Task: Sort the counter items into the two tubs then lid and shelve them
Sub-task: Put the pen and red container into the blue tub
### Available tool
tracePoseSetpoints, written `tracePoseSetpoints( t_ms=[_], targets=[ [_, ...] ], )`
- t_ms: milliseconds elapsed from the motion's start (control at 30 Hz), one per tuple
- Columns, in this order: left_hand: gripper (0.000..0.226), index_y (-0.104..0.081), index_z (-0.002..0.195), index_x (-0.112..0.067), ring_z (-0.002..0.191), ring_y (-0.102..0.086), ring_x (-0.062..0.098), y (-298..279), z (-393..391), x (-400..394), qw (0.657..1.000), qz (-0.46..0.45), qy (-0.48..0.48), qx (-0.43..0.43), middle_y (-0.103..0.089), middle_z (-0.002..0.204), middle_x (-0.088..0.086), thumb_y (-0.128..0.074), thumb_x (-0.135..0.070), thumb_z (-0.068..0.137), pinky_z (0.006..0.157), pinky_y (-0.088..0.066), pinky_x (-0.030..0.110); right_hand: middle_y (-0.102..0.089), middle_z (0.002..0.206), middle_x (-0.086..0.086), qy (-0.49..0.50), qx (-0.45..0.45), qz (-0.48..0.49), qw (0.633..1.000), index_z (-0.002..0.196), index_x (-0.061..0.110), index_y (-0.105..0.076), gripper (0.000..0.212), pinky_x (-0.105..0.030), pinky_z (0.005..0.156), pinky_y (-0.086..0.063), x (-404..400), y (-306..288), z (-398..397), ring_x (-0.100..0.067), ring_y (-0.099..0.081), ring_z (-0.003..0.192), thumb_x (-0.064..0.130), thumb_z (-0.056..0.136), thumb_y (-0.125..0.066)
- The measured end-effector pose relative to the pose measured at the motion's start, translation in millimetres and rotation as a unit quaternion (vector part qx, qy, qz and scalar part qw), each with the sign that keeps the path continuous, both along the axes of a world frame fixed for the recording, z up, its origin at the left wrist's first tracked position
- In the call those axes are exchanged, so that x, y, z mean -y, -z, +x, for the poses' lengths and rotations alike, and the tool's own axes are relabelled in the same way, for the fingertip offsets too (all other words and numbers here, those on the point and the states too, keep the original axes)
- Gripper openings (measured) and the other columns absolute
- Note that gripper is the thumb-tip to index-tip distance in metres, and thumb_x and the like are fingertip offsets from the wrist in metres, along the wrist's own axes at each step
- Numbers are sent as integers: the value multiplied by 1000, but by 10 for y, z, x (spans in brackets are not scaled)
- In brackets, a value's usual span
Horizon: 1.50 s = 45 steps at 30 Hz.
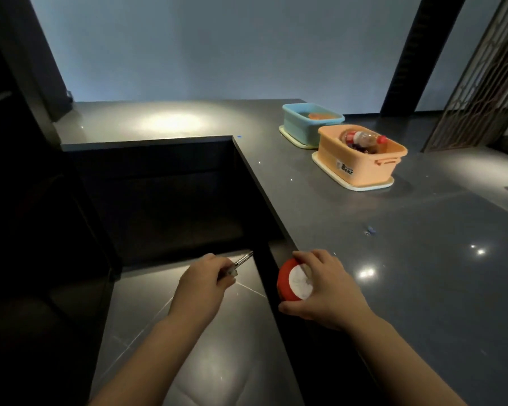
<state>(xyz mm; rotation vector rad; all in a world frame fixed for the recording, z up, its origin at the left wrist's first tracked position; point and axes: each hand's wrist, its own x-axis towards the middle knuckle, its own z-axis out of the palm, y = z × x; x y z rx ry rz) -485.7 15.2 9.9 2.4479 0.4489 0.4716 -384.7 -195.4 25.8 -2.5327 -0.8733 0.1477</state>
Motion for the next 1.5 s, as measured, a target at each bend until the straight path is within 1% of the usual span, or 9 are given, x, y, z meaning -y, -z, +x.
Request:
tracePoseSetpoints(
  t_ms=[267,433,667,900,1000,1133,1300,1400,1500],
  targets=[
    [8,-66,92,-25,80,-49,8,-48,1627,-1304,996,40,76,-14,-52,83,-11,-66,-25,84,67,-38,24,-37,134,14,77,-10,2,997,137,39,-35,103,-30,98,-41,-1177,17,1352,-12,-36,123,70,47,-72],
    [6,-66,89,-27,79,-51,3,-182,2578,-1850,990,35,134,-17,-53,85,-10,-67,-25,84,72,-46,25,-38,133,13,135,-9,14,991,138,37,-35,106,-32,102,-38,-1621,-60,2067,-12,-36,125,75,43,-65],
    [6,-67,85,-24,82,-54,9,-223,4038,-2179,980,34,197,10,-56,84,-8,-69,-20,82,77,-46,30,-31,141,12,190,-9,10,982,142,39,-26,104,-35,106,-34,-1879,-189,3262,-13,-30,129,68,55,-75],
    [3,-65,84,-26,76,-51,7,-372,5567,-2505,973,53,225,18,-56,79,-9,-67,-24,83,63,-34,17,-29,146,14,230,10,12,973,142,44,-23,107,-34,105,-35,-2148,-266,4545,-11,-31,131,76,50,-69],
    [6,-68,86,-21,76,-53,10,-471,6193,-2666,972,26,232,26,-57,81,-6,-69,-16,82,65,-34,12,-28,147,15,242,17,4,970,142,45,-22,107,-33,106,-34,-2280,-329,5050,-11,-31,132,77,51,-68],
    [8,-69,86,-21,80,-55,16,-525,6982,-2855,970,22,242,13,-60,83,-3,-69,-14,82,71,-40,28,-28,145,17,253,23,-5,967,141,45,-23,106,-33,107,-35,-2484,-411,5690,-8,-30,130,77,51,-68],
    [12,-69,85,-23,80,-55,16,-672,8155,-3074,957,24,281,64,-59,80,-6,-72,-13,78,72,-41,30,-31,137,21,304,68,16,950,138,46,-26,106,-29,103,-36,-2723,-483,6494,-5,-32,123,82,45,-62],
    [12,-69,84,-23,80,-54,14,-799,8849,-3151,940,23,331,75,-58,79,-7,-73,-14,77,68,-36,24,-34,136,19,364,90,30,927,138,45,-32,108,-28,104,-34,-2849,-570,6932,-9,-35,124,82,40,-60],
    [11,-70,89,-23,81,-55,16,-900,9456,-3183,922,34,377,76,-60,83,-5,-73,-17,79,72,-41,27,-37,132,19,405,92,51,908,136,44,-37,106,-25,100,-31,-2959,-721,7358,-7,-35,124,78,38,-63]
  ],
)
